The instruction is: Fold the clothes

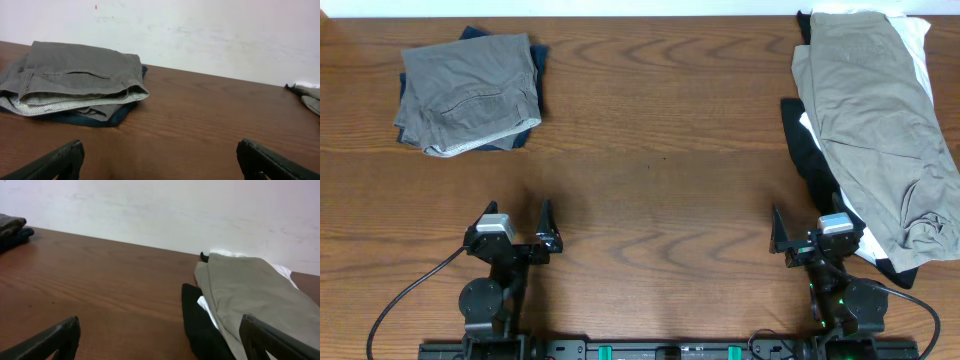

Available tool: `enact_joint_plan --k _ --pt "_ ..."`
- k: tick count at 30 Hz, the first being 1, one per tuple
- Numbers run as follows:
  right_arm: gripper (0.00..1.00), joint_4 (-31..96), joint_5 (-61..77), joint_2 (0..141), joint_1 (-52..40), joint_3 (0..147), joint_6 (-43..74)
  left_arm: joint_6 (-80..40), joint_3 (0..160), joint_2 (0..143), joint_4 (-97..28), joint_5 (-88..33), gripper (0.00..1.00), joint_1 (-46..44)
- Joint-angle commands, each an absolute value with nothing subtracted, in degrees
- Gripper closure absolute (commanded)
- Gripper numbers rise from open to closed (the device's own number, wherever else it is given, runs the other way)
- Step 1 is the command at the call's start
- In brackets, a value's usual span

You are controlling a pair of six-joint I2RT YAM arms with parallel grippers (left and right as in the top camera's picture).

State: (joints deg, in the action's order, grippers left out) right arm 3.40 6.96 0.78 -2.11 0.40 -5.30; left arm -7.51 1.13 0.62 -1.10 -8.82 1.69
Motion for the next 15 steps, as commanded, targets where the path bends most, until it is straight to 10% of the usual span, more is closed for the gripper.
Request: enact_joint_plan --k 1,15 --pt "0.01 3.64 6.85 0.6 -1.67 0.32 -6.07 -7.62 0.23 0.23 -3.18 -9.65 0.02 1.41" --pt "0.01 4.12 0.86 0.6 -1.67 0.32 -6.09 -7.6 0.23 0.23 -2.96 -9.65 0.02 1.41"
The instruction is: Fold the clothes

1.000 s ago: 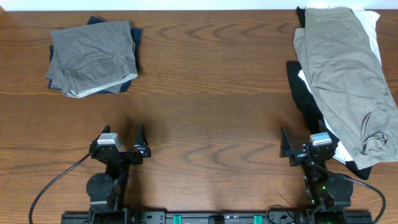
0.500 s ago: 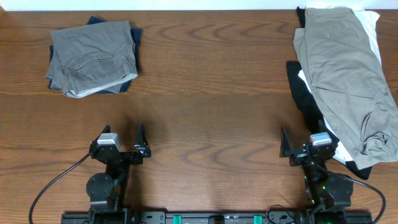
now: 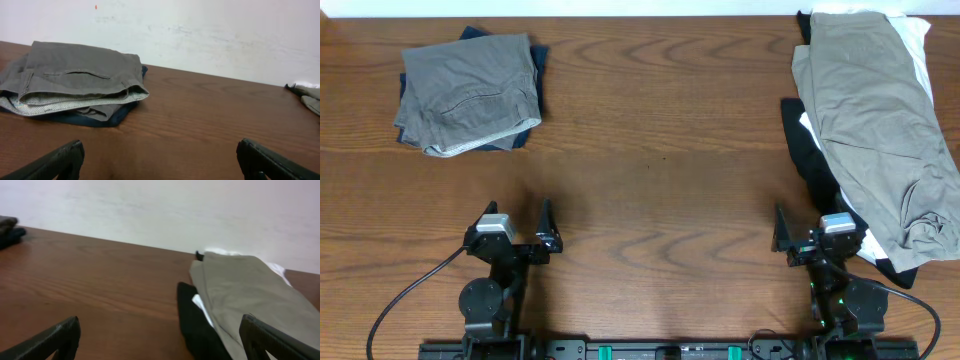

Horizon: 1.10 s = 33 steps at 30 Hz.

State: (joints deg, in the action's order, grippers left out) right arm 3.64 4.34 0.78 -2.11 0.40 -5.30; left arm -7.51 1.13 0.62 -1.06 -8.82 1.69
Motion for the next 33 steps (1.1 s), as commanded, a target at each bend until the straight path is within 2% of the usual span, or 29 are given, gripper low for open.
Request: enact_joint_plan --k 1,33 --pt "0.01 4.16 0.86 0.6 -1.67 0.32 -6.07 -7.6 0.23 0.23 -2.96 -9.65 0.02 1.41" --pt "0.01 -2.17 -0.64 0.67 -1.67 1.67 -4.05 -7.64 4.21 1.28 -4.19 -9.87 0.02 1.41"
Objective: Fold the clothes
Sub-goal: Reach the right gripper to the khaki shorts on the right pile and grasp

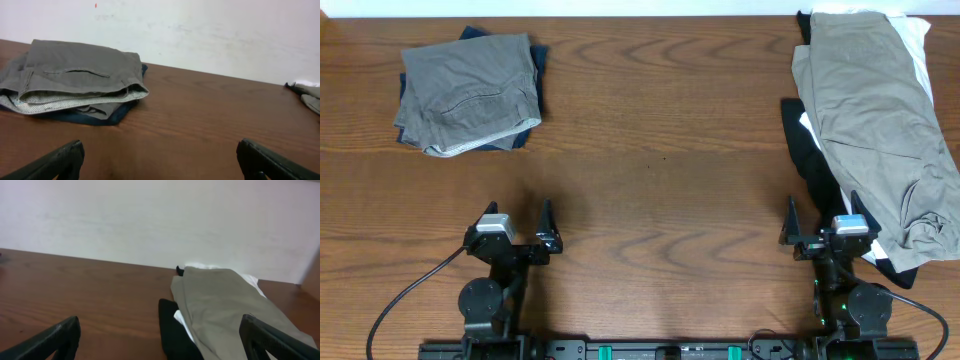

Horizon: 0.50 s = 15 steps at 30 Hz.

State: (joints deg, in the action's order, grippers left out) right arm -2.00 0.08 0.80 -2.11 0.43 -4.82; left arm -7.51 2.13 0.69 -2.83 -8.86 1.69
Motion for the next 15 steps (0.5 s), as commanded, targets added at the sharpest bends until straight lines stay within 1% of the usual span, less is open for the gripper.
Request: enact_joint_plan --k 1,3,8,15 --pt "0.01 -2.15 -0.64 0.78 -1.67 2.28 -4.08 -7.62 5.45 2.15 -5.19 -9.85 0.02 1.41" --pt "0.01 -2.15 -0.64 1.3 -1.67 3.73 -4.08 -7.62 7.99 4.36 -7.2 -9.85 0.02 1.41" --pt "0.01 -1.48 -0.71 6.35 -1.67 11.27 -4.19 -7.64 17.56 15.66 -11.6 -9.85 0.02 1.41" --pt "0.01 5.04 -0.4 24.47 -1.67 27.33 -4.12 -7.62 36.84 37.36 -19.11 -9.87 0.02 1.41"
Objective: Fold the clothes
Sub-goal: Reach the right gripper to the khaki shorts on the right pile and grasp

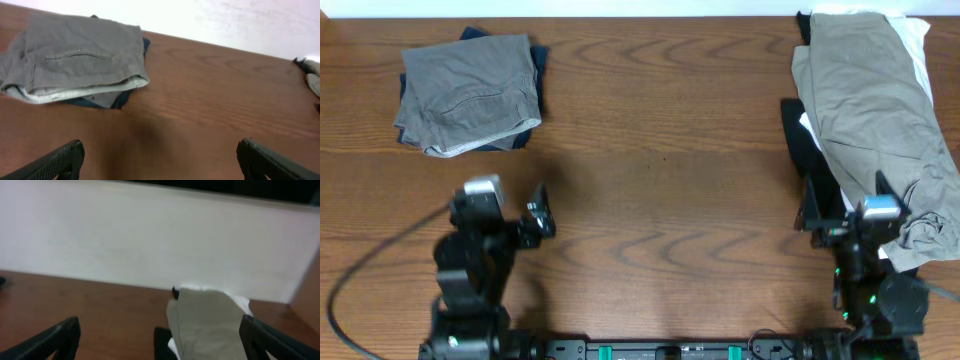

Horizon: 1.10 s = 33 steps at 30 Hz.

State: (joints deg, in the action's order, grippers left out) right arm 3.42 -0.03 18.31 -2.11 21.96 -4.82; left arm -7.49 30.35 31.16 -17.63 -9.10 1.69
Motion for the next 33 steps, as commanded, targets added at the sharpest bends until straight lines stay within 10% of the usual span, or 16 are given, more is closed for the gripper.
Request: enact_joint_plan --k 1,16,33 --pt "0.01 6.44 -0.01 27.79 -1.67 30.06 -4.12 -7.64 39.42 40.05 -20.25 -9.87 0.02 1.41" --pt "0.01 34.57 11.62 77.78 -1.67 71.48 -7.51 -7.62 68.55 76.73 -40.62 -10.33 0.02 1.41" --pt "0.11 8.71 -3.16 99.85 1.98 73.78 -6.42 -8.23 68.49 88.58 -36.29 -15.66 0.02 1.41"
